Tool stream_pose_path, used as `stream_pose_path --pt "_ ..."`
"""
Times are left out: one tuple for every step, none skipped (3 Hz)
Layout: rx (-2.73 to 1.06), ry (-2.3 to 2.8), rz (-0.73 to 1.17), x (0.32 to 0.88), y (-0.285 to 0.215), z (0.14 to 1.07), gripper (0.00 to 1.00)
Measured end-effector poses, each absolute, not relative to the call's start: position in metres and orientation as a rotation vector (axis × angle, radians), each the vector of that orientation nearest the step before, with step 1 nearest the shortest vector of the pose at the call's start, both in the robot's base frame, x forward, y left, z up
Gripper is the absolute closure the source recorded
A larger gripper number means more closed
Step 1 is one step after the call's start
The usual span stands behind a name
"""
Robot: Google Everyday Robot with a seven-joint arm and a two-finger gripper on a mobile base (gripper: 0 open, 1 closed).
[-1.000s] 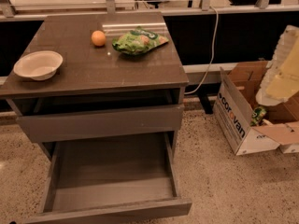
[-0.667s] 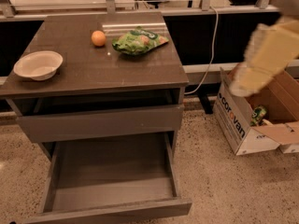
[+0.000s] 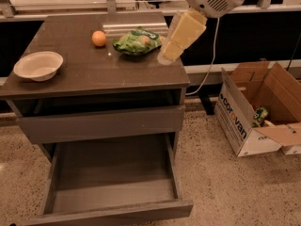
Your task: Place orange into middle drawer
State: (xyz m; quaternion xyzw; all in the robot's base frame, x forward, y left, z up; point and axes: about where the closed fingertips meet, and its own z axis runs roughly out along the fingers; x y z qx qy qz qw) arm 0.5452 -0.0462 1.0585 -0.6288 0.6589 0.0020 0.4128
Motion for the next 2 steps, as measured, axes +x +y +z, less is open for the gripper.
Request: stream_pose_path --pt "-1.582 1.656 0.005 0.545 -0.046 1.058 0.00" --pt "-1.595 1.618 0.028 0.551 -0.036 1.059 0.00"
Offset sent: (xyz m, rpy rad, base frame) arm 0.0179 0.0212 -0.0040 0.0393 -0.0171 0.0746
